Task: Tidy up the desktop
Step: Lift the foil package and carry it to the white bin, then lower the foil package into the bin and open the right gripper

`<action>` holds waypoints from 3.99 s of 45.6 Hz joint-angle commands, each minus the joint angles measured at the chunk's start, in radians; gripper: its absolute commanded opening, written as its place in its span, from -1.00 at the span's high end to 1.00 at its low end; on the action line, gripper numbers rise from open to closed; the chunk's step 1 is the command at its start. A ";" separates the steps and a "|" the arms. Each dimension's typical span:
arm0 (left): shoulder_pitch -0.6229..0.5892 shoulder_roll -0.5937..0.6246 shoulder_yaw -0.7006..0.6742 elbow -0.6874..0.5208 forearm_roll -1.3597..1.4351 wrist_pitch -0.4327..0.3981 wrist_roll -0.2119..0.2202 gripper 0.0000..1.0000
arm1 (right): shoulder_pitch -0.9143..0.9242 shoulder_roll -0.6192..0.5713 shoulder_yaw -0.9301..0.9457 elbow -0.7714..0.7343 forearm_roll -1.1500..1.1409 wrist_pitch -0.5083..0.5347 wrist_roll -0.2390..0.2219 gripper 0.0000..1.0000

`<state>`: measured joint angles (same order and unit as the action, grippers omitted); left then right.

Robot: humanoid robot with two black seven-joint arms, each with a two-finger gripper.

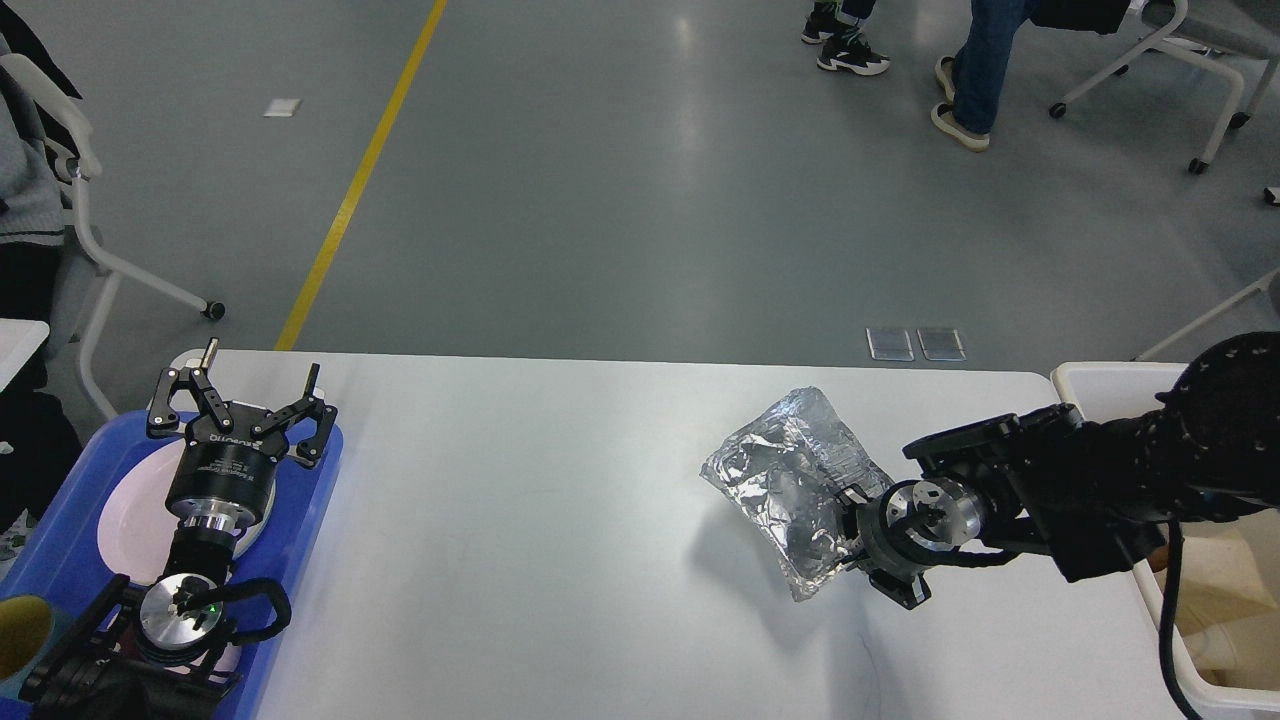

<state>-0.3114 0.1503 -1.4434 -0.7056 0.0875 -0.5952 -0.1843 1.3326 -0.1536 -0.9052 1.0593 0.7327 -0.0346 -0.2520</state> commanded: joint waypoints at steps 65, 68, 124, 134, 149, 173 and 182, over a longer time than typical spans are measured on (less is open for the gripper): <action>0.000 0.000 0.000 0.000 0.000 0.000 -0.001 -0.93 | 0.588 -0.512 -0.597 0.170 -0.467 0.377 0.002 1.00; 0.000 0.000 0.000 0.000 0.000 0.000 -0.001 -0.93 | 0.437 -0.532 -0.545 0.038 -0.466 0.355 0.005 1.00; 0.000 0.000 0.000 0.001 0.000 0.000 -0.001 -0.93 | -0.810 -0.228 -0.092 -0.980 -0.469 -0.150 0.011 1.00; 0.000 0.000 0.000 0.001 0.000 0.000 -0.001 -0.93 | -0.810 -0.228 -0.104 -0.980 -0.469 -0.206 0.010 -1.00; 0.000 0.000 0.000 0.000 0.000 0.000 -0.001 -0.93 | -0.791 -0.236 -0.093 -0.963 -0.467 -0.202 0.011 -1.00; 0.000 0.000 0.000 0.000 0.001 0.000 -0.001 -0.93 | -0.138 -0.405 -0.192 -0.478 -0.605 0.288 -0.004 -1.00; 0.000 0.000 0.000 0.000 0.000 0.000 -0.001 -0.93 | 0.163 -0.400 -0.270 -0.219 -0.647 0.442 -0.030 -1.00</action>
<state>-0.3115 0.1503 -1.4435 -0.7052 0.0875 -0.5951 -0.1856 1.3410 -0.5619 -1.1361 0.7127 0.0972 0.3199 -0.2671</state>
